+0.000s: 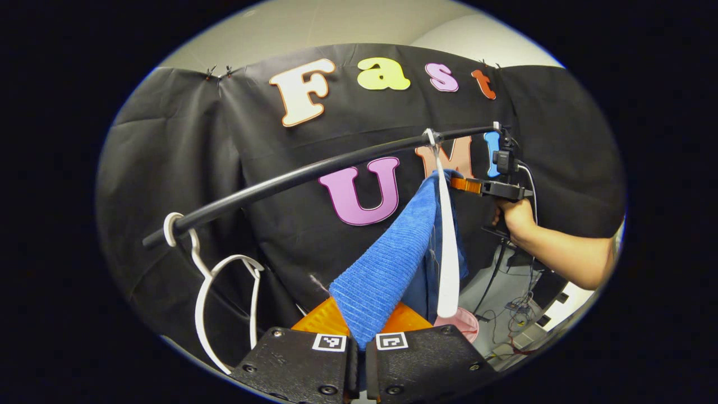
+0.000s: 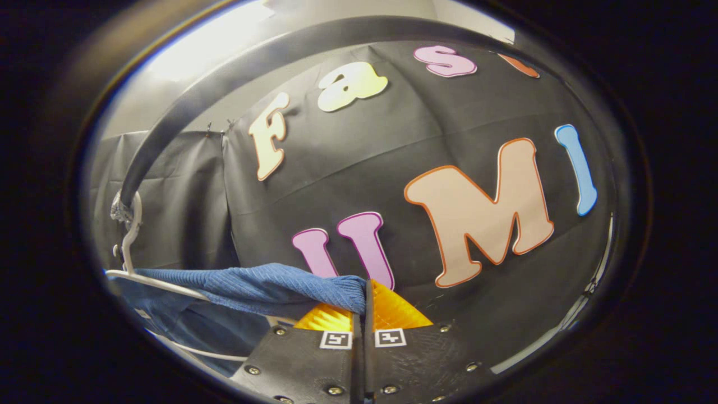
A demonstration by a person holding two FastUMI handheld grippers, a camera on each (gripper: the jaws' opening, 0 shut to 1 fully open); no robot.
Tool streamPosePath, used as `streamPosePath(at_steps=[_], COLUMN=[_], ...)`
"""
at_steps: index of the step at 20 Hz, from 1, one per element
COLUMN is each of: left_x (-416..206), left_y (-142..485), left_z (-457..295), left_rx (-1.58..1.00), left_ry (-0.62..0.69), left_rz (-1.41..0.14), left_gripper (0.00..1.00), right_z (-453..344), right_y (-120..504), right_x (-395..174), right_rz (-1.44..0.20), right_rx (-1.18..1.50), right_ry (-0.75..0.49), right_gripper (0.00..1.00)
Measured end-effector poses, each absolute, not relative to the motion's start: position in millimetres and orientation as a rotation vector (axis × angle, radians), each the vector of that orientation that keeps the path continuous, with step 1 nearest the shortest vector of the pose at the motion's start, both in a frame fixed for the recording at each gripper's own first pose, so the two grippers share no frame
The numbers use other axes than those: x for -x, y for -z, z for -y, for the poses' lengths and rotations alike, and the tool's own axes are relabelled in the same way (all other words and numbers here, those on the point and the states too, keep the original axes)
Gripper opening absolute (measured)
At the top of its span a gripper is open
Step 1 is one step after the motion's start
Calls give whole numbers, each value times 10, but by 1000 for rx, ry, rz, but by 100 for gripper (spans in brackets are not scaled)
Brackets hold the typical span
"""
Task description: Grasp the clothes on the hanger with both hands and then place them into the laundry hamper below.
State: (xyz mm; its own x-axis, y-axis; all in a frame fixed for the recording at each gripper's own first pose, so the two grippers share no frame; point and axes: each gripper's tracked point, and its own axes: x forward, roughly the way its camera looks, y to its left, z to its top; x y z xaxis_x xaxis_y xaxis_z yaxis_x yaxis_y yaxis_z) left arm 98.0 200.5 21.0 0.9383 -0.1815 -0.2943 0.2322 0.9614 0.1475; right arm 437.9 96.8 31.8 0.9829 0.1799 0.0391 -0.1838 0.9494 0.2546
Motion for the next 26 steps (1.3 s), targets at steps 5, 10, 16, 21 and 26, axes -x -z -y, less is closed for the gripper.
streamPosePath(at_steps=[5,10,16,21,26], left_x=[-1302,-1512,-1557,-1510,-1242], left_y=[-156,135,575,937,1530], left_z=[-1966,-1873,-1832,-1901,-2024], left_rx=[-155,-58,-18,23,92], left_ry=[183,175,178,146,75], left_rz=[-248,-284,-364,-407,-516], left_gripper=[6,6,6,6,6], right_z=[-825,-678,-552,-537,-872], right_y=[-253,-2,480,1038,1455], right_x=[-4521,-4639,-4520,-4294,-3900], right_rz=[3,-45,-132,-231,-337], right_rx=[-270,-269,-265,-276,-239], right_ry=[-157,-123,-91,-69,-132], right_gripper=[1,1,1,1,1])
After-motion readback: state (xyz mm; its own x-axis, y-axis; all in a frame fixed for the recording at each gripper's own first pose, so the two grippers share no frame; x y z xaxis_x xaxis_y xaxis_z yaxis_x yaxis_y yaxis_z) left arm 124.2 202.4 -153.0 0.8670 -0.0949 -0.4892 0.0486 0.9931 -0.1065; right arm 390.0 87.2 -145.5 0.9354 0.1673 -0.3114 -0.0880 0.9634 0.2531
